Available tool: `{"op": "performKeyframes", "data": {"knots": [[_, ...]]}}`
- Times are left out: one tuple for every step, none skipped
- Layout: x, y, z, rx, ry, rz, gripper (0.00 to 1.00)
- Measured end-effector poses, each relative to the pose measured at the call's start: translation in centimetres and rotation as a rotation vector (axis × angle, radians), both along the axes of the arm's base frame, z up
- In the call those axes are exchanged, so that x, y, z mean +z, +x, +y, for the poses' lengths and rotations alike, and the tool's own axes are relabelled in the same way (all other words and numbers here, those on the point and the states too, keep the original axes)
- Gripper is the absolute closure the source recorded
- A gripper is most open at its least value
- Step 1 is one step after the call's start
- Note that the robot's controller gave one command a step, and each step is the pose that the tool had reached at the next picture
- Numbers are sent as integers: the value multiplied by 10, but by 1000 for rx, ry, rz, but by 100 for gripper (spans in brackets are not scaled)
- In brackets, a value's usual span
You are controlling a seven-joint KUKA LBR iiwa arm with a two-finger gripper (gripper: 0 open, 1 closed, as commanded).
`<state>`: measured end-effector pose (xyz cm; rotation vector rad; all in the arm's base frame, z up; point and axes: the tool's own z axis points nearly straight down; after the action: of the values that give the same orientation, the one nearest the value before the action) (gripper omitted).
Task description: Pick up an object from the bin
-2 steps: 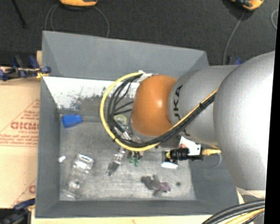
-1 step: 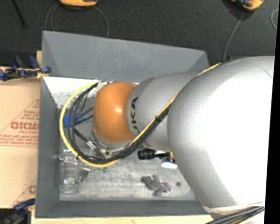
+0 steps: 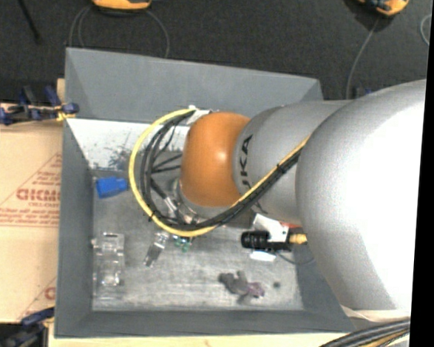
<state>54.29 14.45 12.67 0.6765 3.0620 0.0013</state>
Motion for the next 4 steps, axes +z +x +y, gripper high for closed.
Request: {"op": "performKeyframes", "data": {"knots": [[-52,89,-58,284,1,-5,0],[-49,91,-58,284,0,-14,100],[168,89,-56,371,-3,-9,100],[162,88,-56,371,-3,1,0]]}}
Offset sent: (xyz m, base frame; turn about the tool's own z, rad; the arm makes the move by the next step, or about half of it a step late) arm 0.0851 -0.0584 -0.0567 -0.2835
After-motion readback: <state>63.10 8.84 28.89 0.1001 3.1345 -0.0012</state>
